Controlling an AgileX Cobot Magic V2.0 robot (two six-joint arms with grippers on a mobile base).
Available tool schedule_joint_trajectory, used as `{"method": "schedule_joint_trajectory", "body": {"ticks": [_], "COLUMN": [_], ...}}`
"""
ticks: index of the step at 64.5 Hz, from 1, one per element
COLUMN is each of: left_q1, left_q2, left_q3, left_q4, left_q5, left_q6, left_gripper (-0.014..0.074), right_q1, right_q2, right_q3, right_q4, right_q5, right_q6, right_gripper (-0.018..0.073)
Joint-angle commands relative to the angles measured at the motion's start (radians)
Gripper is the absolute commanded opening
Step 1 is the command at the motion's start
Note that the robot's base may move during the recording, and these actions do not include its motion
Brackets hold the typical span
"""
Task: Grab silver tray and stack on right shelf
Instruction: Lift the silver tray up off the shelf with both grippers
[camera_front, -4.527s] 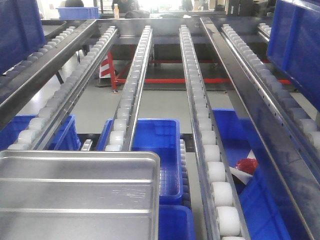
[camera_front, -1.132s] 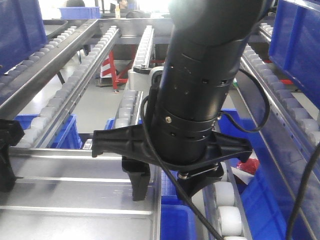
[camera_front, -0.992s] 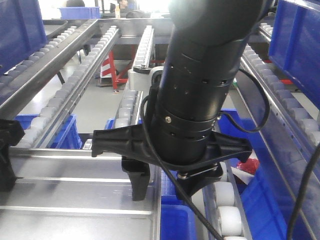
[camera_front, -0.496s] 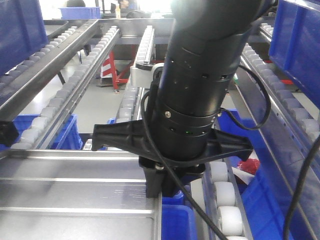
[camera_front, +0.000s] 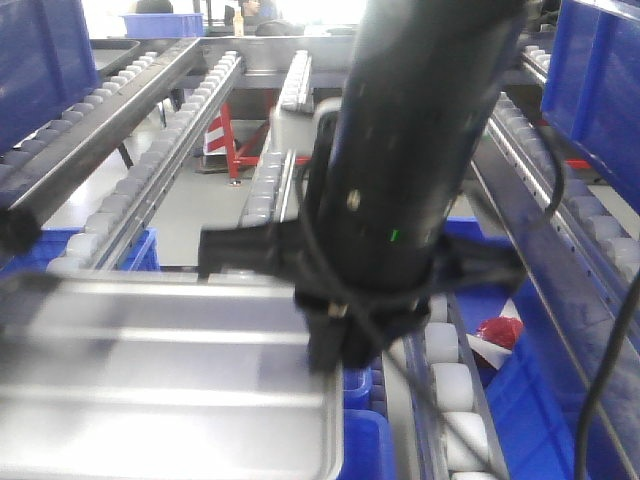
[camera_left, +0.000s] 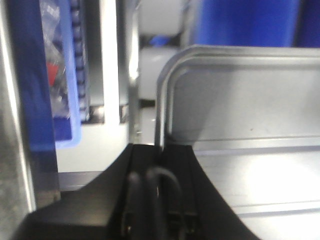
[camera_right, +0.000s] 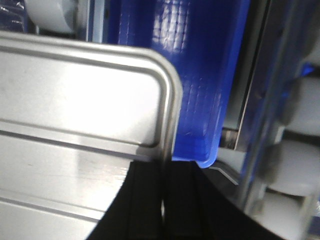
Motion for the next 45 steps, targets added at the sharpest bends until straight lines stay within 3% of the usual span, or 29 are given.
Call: {"method": "schedule_joint_trajectory", "body": {"ticks": [1, 13, 26, 45], "left_q1": [-0.006, -0.035, -0.126, -0.325], "left_q2": [-0.081, -0.181, -0.212, -0.208], "left_q3": [-0.065, -0.144, -0.228, -0.362], "left_q4": [-0.012, -0.027, -0.001, 0.277], "left_q5": [0.01, 0.062, 0.115, 0.244], "left_q6": [0.0, -0.012, -0.068, -0.324], "left_gripper": [-0.0093, -0.0094, -0.0093, -0.0093], "right_q1": [-0.004, -0.004, -0.004, -0.004], "right_q2": [-0.088, -0.169, -0.265, -0.387], "right_q3": [-0.059, -0.101, -0.1, -0.099], "right_q4": [-0.094, -0.155, -0.18, -0.184], "right_q5": [0.041, 0.122, 0.166, 0.239], "right_q6": [-0.015, -0.015, -0.016, -0.038], "right_gripper": [0.0056, 0.0056, 0.0056, 0.0056]}}
